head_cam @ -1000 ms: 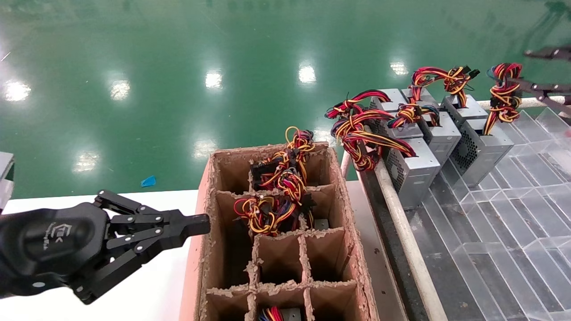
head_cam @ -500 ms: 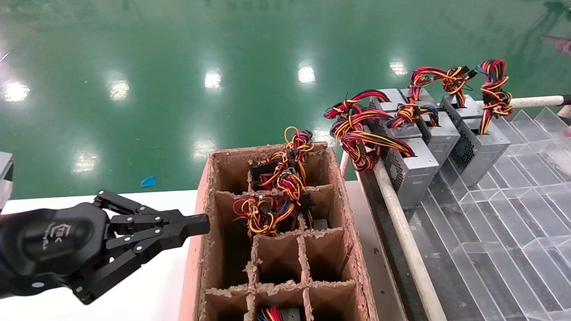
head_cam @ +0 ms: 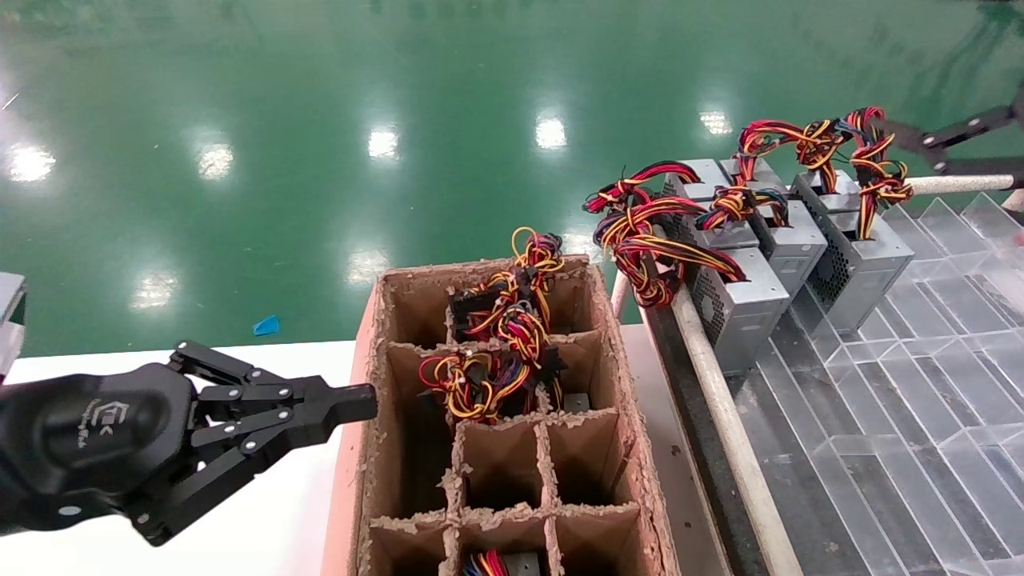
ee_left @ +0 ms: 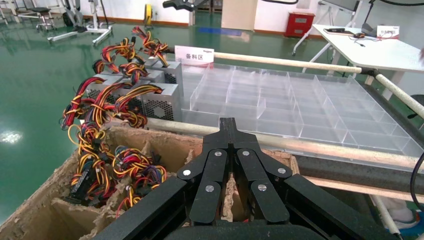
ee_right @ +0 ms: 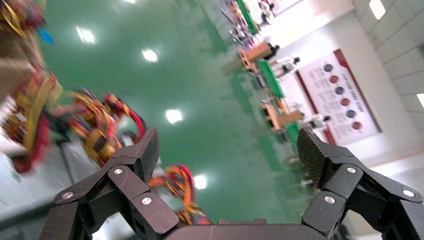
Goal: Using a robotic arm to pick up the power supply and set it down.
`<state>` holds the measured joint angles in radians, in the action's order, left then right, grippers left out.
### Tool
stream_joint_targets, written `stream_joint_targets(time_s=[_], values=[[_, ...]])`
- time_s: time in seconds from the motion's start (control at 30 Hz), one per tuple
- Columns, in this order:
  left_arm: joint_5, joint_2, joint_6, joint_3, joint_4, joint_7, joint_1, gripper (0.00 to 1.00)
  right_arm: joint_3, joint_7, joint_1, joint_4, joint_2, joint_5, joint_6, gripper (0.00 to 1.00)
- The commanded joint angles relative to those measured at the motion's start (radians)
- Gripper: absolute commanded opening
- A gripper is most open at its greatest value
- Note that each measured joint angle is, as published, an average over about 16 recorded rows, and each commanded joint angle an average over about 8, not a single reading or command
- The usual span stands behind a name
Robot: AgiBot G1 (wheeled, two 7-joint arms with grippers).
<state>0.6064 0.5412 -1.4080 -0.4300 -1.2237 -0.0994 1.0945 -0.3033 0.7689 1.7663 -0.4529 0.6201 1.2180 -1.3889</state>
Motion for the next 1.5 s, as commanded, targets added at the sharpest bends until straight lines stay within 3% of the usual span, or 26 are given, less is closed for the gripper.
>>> stream_joint_targets(time_s=[0.03,0.1,1.3,1.5], values=[[0.000,0.000,0.000,0.000,0.000,0.000,0.000,0.75,0.001,-0.045,-0.033,-0.039,0.000,-0.023,-0.005,1.00],[0.000,0.000,0.000,0.000,0.000,0.000,0.000,1.00,0.002,-0.090,-0.065,-0.078,-0.001,-0.046,-0.010,1.00],[0.000,0.000,0.000,0.000,0.000,0.000,0.000,1.00,0.022,-0.881,-0.637,-0.765,-0.008,-0.449,-0.098,1.00],[0.000,0.000,0.000,0.000,0.000,0.000,0.000,1.00,0.024,-0.967,-0.705,-0.847,-0.009,-0.496,-0.109,1.00]])
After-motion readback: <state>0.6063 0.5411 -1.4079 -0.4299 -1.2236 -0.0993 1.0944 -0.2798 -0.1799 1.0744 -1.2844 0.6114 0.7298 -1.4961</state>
